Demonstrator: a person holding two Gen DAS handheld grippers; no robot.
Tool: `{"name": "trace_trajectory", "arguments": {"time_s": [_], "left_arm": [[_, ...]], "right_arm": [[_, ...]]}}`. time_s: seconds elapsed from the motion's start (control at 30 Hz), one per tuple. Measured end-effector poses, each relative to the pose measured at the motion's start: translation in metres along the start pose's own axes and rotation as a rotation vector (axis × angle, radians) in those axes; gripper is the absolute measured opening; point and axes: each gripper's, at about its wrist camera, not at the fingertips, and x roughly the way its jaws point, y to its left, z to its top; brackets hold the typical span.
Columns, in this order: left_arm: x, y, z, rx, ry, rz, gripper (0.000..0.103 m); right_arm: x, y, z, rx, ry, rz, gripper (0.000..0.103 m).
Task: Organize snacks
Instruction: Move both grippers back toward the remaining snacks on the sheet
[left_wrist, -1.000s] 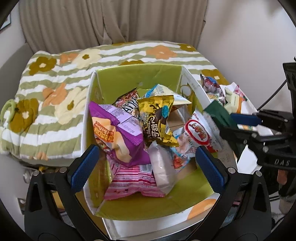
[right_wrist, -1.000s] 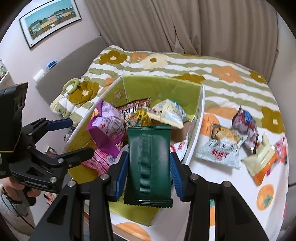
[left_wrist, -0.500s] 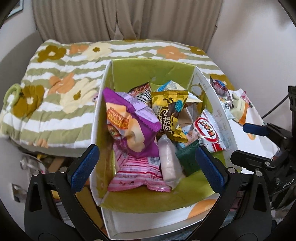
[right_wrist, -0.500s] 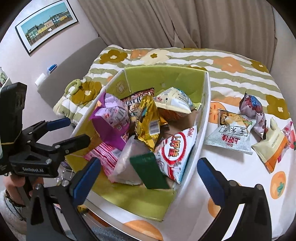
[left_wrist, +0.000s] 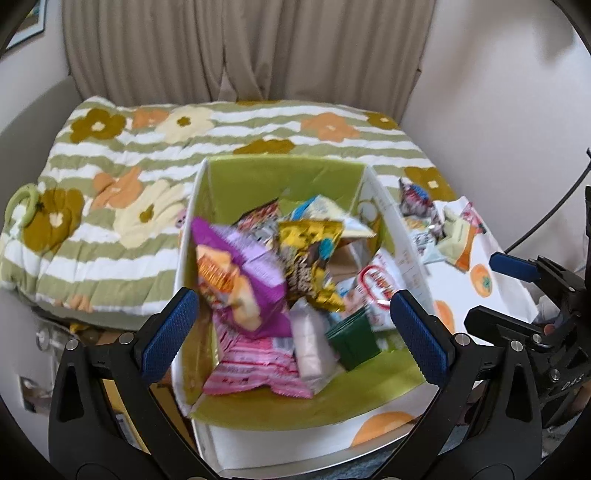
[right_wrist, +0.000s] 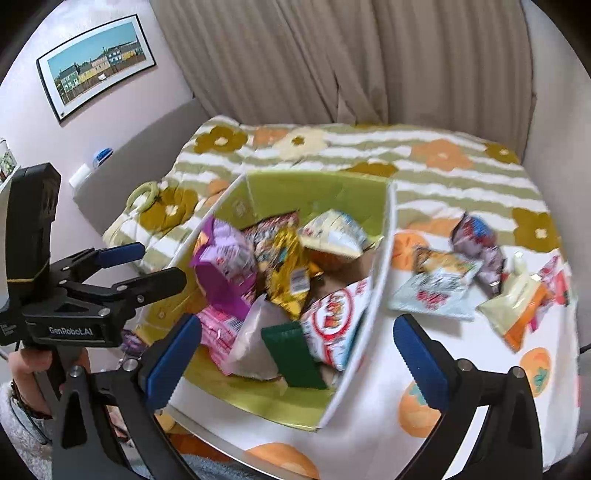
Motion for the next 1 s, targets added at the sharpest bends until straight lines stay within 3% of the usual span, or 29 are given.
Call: {"name": "trace_trajectory", "arguments": {"time_s": [0.17,0.33,0.43,0.67,1.0], "left_arm": [[-0.004,-0.025,0.019,0.033,-0.032,-0.034,0.102],[-0.001,-0.065,0.041,0.069,-0.064,-0.074,0.102],[0.005,-0.091,0.052,0.091,-0.071,-0.087,0.102],[0.048,-0.157,0.073,0.114,-0.044,-0.090,0.102],[0.156,-0.224,0.071,0.115,0.117,0.035,0.102]], "right_arm": [[-0.034,-0.016,0.007,0.023,-0.070,-0.100,0.103],[-0.063,-0.043,0.013,0.057,-0.128,-0.289,0.103],[-0.075,-0.072,0.018,0.116,-0.156,-0.313,0.103],[-0.076,-0.147,0.020,0.245,-0.161,-0.306,0.103],[-0.024,-0.249,0.007,0.412,-0.048,-0.201,0.103]]}}
